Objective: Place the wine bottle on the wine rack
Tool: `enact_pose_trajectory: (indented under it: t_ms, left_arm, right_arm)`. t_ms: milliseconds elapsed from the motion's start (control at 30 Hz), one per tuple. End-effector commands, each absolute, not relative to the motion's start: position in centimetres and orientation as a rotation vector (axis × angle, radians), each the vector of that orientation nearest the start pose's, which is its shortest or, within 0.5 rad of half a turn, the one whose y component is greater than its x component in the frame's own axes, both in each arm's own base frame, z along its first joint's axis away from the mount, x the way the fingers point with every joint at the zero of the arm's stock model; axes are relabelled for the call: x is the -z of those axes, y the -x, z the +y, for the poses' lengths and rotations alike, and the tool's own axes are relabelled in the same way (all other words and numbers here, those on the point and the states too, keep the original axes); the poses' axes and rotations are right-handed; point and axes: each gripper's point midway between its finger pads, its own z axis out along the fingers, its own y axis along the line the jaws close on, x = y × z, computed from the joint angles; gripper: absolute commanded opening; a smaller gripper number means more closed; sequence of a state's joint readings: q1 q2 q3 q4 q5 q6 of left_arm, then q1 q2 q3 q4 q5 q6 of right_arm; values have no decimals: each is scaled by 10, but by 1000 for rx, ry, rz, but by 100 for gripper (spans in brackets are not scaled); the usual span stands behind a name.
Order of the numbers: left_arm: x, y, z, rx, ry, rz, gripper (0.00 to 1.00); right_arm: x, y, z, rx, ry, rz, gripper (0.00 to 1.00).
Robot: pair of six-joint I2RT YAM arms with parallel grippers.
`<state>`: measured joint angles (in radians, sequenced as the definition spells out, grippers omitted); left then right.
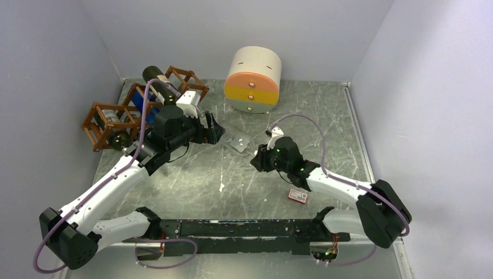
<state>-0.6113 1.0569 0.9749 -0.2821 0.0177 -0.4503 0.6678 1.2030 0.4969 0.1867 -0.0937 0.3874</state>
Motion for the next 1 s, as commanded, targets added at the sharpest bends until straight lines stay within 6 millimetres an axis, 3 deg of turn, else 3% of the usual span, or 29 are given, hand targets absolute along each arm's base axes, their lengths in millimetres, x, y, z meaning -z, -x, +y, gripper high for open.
enact_pose_trajectory:
  t_ms: [0,200,367,567,767,967]
  left_arm:
    - [-284,-288,-218,699,-129,1940,97]
    - [-294,-286,-210,678,-127,1898,97]
    - [-295,-288,-208,656,-126,1903,97]
    - [-300,-287,-204,649,-116,1886,97]
    - [-303,-285,-199,643,-98,1865,97]
    - [-302,-283,-196,630,-98,1872,97]
  right_arm:
    - [-85,-254,252,-668,447,2176,0]
    - [-62,-253,253,-523,512,2273,0]
    - [-57,-252,254,-479,526,2277,0]
    - [-46,-253,250,-425,505,2316,29]
    - [-34,-250,253,-418,558,2350,35]
    - [-36,-251,257,-426,588,2353,46]
